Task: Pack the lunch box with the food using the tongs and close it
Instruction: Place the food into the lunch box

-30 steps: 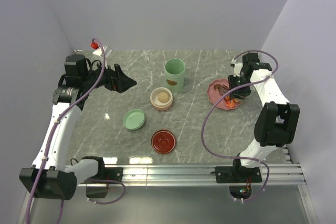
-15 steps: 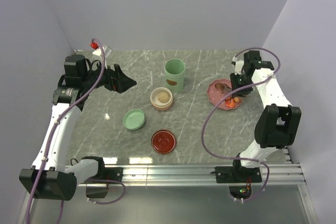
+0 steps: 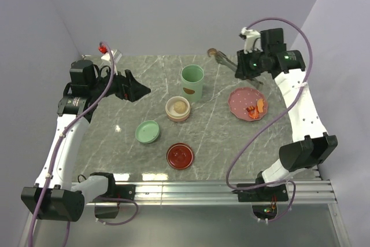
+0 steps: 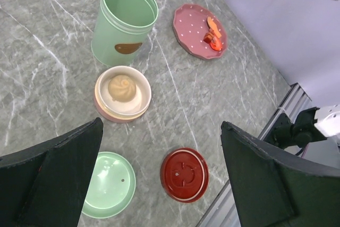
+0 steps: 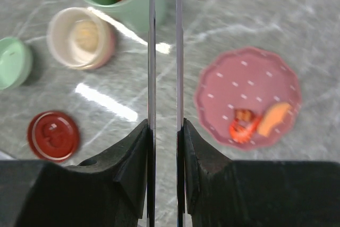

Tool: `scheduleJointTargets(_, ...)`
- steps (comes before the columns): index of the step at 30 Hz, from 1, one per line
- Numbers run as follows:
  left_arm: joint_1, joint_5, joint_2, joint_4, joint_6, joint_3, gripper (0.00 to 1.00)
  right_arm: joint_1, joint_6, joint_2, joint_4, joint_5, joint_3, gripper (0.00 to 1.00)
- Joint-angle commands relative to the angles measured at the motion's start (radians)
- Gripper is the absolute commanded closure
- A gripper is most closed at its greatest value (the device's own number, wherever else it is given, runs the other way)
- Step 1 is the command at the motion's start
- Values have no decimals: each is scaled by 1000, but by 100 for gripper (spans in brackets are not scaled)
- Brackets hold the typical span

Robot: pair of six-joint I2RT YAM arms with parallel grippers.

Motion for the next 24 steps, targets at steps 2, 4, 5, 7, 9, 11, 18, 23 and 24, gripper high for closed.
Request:
scheduleJointTargets(2,4,0,-7,35,-44,21,1,120,13,39,18,11,69,68)
scheduleJointTargets(4,4,0,-4,33,-43,26,0,148,8,73,20,35,88,67)
scheduleJointTargets(5,4,4,-2,35,-40,24,1,169,7,93,21,38,94,67)
scheduleJointTargets(7,4,24,-1,36,-34,24,1,186,4,116,21,58,123,66)
scheduleJointTargets(9,3,26,2,29,-26,30,1,205,1,151,9,65,144,66)
scheduleJointTargets(11,4,8,5,17,-14,38,1,217,-4,176,1,72,166,64)
scheduleJointTargets(18,4,4,14,6,-4,55,1,251,-8,220,-10,114,189,54)
scheduleJointTargets(23,4,-16,22,-20,19,89,1,251,-11,194,-14,120,183,45)
scheduleJointTargets(24,4,-16,24,-23,20,90,1,251,-8,186,-13,121,183,45)
